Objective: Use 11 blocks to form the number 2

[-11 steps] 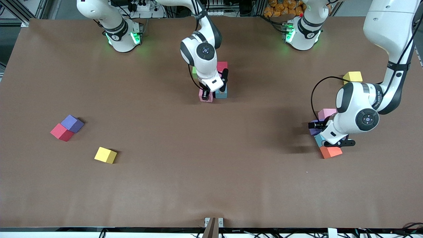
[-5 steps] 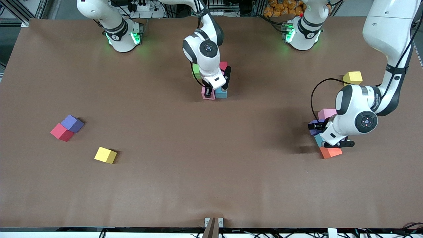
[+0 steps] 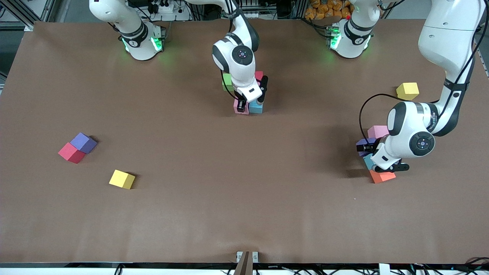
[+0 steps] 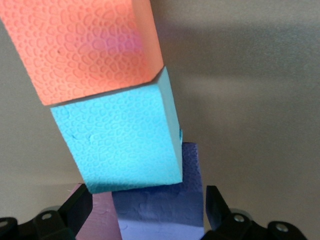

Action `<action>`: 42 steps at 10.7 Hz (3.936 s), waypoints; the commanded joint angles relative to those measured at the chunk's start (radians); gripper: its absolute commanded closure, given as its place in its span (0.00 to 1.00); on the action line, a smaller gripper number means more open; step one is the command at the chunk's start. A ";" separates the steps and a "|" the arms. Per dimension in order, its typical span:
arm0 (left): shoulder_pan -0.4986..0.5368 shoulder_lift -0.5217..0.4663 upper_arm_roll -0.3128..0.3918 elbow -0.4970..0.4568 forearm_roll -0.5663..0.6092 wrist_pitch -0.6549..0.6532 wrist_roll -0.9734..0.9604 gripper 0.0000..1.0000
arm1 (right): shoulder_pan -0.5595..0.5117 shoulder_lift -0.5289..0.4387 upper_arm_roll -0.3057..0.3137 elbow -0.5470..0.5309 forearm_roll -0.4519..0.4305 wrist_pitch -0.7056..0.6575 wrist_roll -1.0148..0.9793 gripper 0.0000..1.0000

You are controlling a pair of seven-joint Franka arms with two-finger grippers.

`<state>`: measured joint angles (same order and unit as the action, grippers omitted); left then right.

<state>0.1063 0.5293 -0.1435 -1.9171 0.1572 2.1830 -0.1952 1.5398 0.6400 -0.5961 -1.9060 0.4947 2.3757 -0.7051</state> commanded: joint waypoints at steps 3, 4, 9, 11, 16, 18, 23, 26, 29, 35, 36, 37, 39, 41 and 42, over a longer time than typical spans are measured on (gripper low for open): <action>-0.023 -0.006 0.005 0.006 -0.024 0.001 0.019 0.17 | 0.011 0.024 -0.010 0.013 0.010 -0.007 0.024 0.00; -0.026 -0.006 0.005 0.006 -0.024 -0.002 0.019 0.35 | 0.006 0.018 -0.010 0.013 0.010 -0.009 0.026 0.00; -0.031 -0.014 0.001 0.006 -0.024 -0.015 0.026 0.77 | -0.061 -0.084 -0.019 0.013 0.012 -0.139 -0.029 0.00; -0.048 -0.051 -0.030 0.044 -0.057 -0.087 0.016 0.77 | -0.143 -0.137 -0.017 0.015 0.016 -0.190 -0.074 0.00; -0.213 -0.080 -0.031 0.151 -0.258 -0.173 -0.206 0.78 | -0.358 -0.191 -0.085 0.034 0.001 -0.300 -0.208 0.00; -0.307 -0.101 -0.033 0.151 -0.280 -0.173 -0.407 0.78 | -0.467 -0.178 -0.152 0.036 0.001 -0.285 -0.331 0.00; -0.561 -0.124 -0.030 0.176 -0.442 -0.164 -0.917 0.78 | -0.757 -0.119 -0.149 0.045 -0.002 -0.091 -0.616 0.00; -0.706 -0.114 -0.028 0.202 -0.487 -0.114 -1.241 0.78 | -0.965 -0.021 -0.047 0.129 0.012 -0.006 -0.764 0.00; -0.833 -0.059 -0.028 0.201 -0.487 0.050 -1.563 0.78 | -1.277 0.050 0.249 0.260 0.002 -0.013 -0.850 0.00; -0.916 0.009 -0.037 0.201 -0.479 0.286 -1.963 0.78 | -1.302 0.136 0.274 0.370 0.008 -0.151 -0.840 0.00; -0.942 0.033 -0.037 0.201 -0.478 0.316 -1.989 0.78 | -1.307 0.148 0.274 0.413 0.005 -0.212 -0.835 0.00; -0.962 0.056 -0.036 0.201 -0.478 0.337 -2.010 0.78 | -1.305 0.150 0.274 0.435 0.002 -0.248 -0.820 0.00; -0.978 0.084 -0.037 0.199 -0.478 0.365 -2.046 0.78 | -1.311 0.150 0.274 0.435 0.002 -0.256 -0.807 0.00; -0.985 0.084 -0.037 0.187 -0.476 0.367 -2.083 0.78 | -1.322 0.150 0.274 0.435 0.008 -0.266 -0.797 0.00; -0.988 0.083 -0.042 0.172 -0.476 0.367 -2.083 0.78 | -1.325 0.150 0.274 0.435 0.004 -0.301 -0.769 0.00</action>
<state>-0.8707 0.6205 -0.1894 -1.7293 -0.3089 2.5422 -2.2577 0.2417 0.7677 -0.3366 -1.5081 0.4911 2.1167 -1.5063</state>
